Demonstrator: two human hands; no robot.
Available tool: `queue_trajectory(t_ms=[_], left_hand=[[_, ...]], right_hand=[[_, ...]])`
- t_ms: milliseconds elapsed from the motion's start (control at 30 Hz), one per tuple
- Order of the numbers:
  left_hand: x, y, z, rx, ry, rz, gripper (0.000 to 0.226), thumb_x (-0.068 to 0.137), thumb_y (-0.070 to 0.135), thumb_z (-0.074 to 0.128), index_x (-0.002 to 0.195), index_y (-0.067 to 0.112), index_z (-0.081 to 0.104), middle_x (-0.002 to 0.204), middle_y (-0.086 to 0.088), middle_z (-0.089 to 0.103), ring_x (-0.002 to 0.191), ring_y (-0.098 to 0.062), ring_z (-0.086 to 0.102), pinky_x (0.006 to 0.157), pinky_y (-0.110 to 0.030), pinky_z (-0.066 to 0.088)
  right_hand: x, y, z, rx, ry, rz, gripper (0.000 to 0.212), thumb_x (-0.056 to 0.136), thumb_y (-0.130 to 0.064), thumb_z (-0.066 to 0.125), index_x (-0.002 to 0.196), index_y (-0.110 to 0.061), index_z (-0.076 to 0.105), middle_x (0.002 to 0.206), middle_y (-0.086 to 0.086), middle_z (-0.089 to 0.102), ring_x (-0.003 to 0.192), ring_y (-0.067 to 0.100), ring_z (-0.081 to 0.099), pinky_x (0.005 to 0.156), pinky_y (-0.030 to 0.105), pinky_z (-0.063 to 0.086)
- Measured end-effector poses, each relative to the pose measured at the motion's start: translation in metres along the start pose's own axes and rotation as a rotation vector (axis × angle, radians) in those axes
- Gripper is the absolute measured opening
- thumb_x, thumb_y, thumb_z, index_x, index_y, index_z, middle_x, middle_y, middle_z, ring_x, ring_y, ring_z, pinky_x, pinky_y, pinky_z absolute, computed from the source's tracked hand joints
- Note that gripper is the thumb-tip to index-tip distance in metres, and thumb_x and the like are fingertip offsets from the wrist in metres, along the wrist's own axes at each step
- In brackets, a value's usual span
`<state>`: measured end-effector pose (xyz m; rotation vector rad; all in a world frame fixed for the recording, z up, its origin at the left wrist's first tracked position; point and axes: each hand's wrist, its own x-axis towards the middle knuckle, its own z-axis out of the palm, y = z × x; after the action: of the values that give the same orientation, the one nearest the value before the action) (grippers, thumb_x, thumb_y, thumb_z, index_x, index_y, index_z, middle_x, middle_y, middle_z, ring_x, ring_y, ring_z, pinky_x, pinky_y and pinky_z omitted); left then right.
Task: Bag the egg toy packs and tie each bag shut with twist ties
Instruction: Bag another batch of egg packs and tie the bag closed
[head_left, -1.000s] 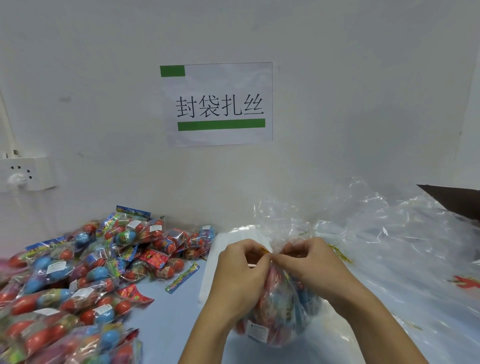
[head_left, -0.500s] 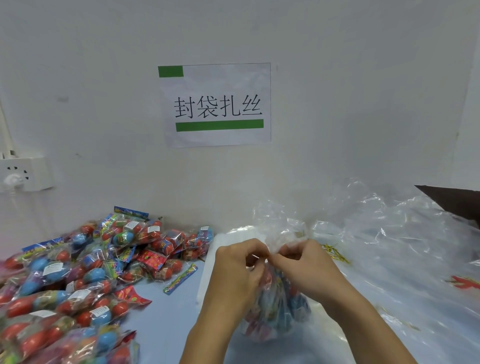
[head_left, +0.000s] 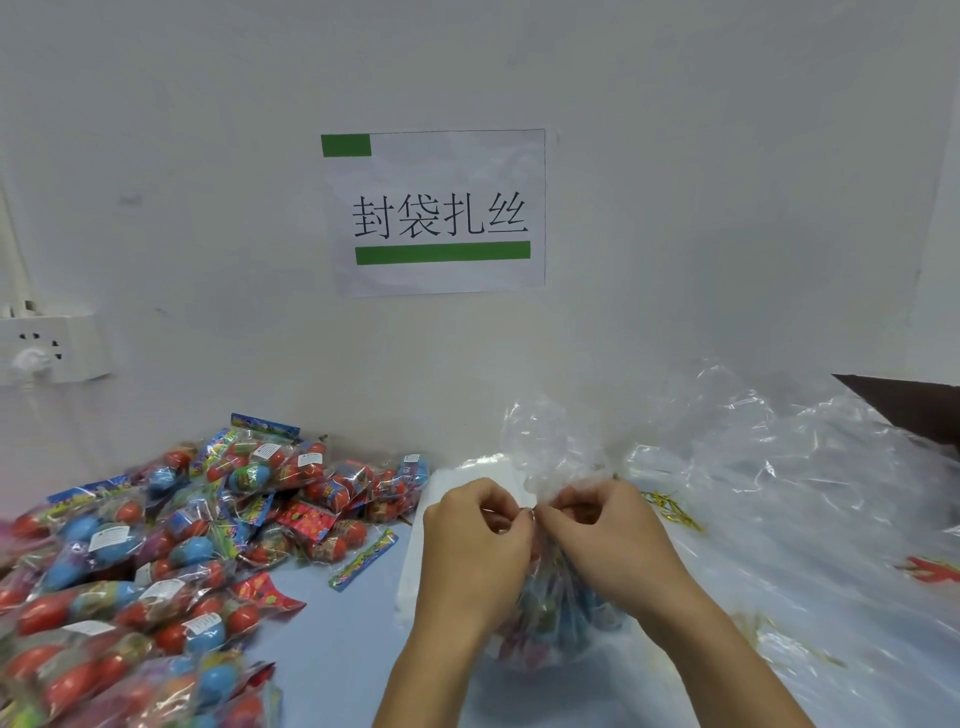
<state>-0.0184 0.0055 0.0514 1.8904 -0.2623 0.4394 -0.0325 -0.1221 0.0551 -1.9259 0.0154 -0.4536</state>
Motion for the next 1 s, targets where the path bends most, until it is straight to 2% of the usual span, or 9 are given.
queue_trajectory(t_ms=[100, 200, 267, 333, 467, 600, 767, 867, 1000], left_hand=[[0.001, 0.002, -0.001, -0.047, -0.008, -0.090, 0.030, 0.091, 0.018, 0.061, 0.066, 0.004, 0.070, 0.058, -0.005, 0.066, 0.055, -0.014, 0.057, 0.057, -0.031, 0.048], [0.003, 0.001, -0.002, -0.145, -0.014, -0.214, 0.039, 0.096, 0.024, 0.059, 0.075, -0.006, 0.071, 0.076, -0.021, 0.071, 0.066, -0.030, 0.063, 0.073, -0.044, 0.055], [0.002, -0.001, -0.004, -0.200, -0.056, -0.254, 0.033, 0.093, 0.020, 0.064, 0.079, -0.010, 0.068, 0.074, -0.027, 0.066, 0.064, -0.023, 0.055, 0.064, -0.039, 0.049], [0.001, -0.004, -0.005, -0.268, -0.089, -0.284, 0.029, 0.090, 0.015, 0.068, 0.082, -0.012, 0.066, 0.073, -0.027, 0.064, 0.069, -0.021, 0.054, 0.066, -0.036, 0.044], [0.002, -0.005, -0.007, -0.313, -0.143, -0.282, 0.019, 0.089, 0.012, 0.071, 0.074, 0.002, 0.076, 0.082, -0.019, 0.075, 0.072, -0.028, 0.071, 0.071, -0.040, 0.057], [0.002, -0.002, -0.008, -0.329, -0.178, -0.242, 0.015, 0.088, 0.011, 0.073, 0.074, 0.014, 0.079, 0.074, -0.002, 0.076, 0.071, -0.011, 0.073, 0.062, -0.019, 0.056], [0.000, -0.004, -0.003, -0.300, -0.139, -0.239, 0.013, 0.088, 0.003, 0.070, 0.084, 0.013, 0.077, 0.076, -0.002, 0.077, 0.072, -0.011, 0.073, 0.063, -0.019, 0.056], [-0.001, -0.002, -0.002, -0.301, -0.120, -0.230, 0.011, 0.088, 0.005, 0.071, 0.086, 0.015, 0.077, 0.076, 0.000, 0.076, 0.072, -0.010, 0.073, 0.063, -0.020, 0.057], [0.000, -0.001, -0.003, -0.259, -0.170, -0.202, 0.011, 0.090, 0.009, 0.069, 0.087, 0.017, 0.077, 0.079, 0.003, 0.076, 0.075, -0.008, 0.072, 0.062, -0.016, 0.053]], right_hand=[[-0.001, -0.001, 0.002, -0.098, 0.015, -0.122, 0.032, 0.086, -0.015, 0.071, 0.055, -0.022, 0.064, 0.048, -0.010, 0.049, 0.049, 0.004, 0.042, 0.050, 0.015, 0.037], [-0.001, 0.000, 0.004, -0.182, 0.031, -0.209, 0.032, 0.085, -0.014, 0.071, 0.056, -0.026, 0.065, 0.050, -0.014, 0.051, 0.052, 0.004, 0.047, 0.053, 0.017, 0.040], [-0.001, 0.001, 0.006, -0.185, 0.038, -0.229, 0.032, 0.085, -0.013, 0.072, 0.058, -0.028, 0.065, 0.053, -0.016, 0.053, 0.055, 0.005, 0.050, 0.053, 0.017, 0.043], [-0.001, 0.001, 0.007, -0.179, 0.041, -0.230, 0.031, 0.085, -0.013, 0.074, 0.060, -0.029, 0.067, 0.055, -0.015, 0.055, 0.056, 0.007, 0.052, 0.058, 0.024, 0.050], [-0.003, -0.003, 0.005, -0.170, 0.043, -0.214, 0.046, 0.084, -0.012, 0.075, 0.048, -0.038, 0.061, 0.049, -0.013, 0.053, 0.051, 0.006, 0.049, 0.053, 0.021, 0.044], [-0.001, -0.005, 0.002, -0.113, 0.045, -0.143, 0.029, 0.083, -0.006, 0.071, 0.056, -0.018, 0.068, 0.050, -0.007, 0.054, 0.052, 0.007, 0.048, 0.054, 0.027, 0.044], [-0.001, -0.005, -0.002, -0.077, 0.034, -0.073, 0.022, 0.082, -0.003, 0.068, 0.063, -0.012, 0.073, 0.062, 0.004, 0.068, 0.058, 0.010, 0.059, 0.056, 0.022, 0.047], [-0.001, -0.004, -0.002, -0.023, 0.050, -0.012, 0.023, 0.082, -0.004, 0.070, 0.063, -0.016, 0.075, 0.063, 0.001, 0.071, 0.063, 0.014, 0.067, 0.054, 0.016, 0.048], [-0.001, -0.007, -0.007, 0.036, 0.030, 0.037, 0.024, 0.081, -0.004, 0.072, 0.061, -0.016, 0.075, 0.065, 0.005, 0.071, 0.058, 0.008, 0.062, 0.055, 0.018, 0.047]])
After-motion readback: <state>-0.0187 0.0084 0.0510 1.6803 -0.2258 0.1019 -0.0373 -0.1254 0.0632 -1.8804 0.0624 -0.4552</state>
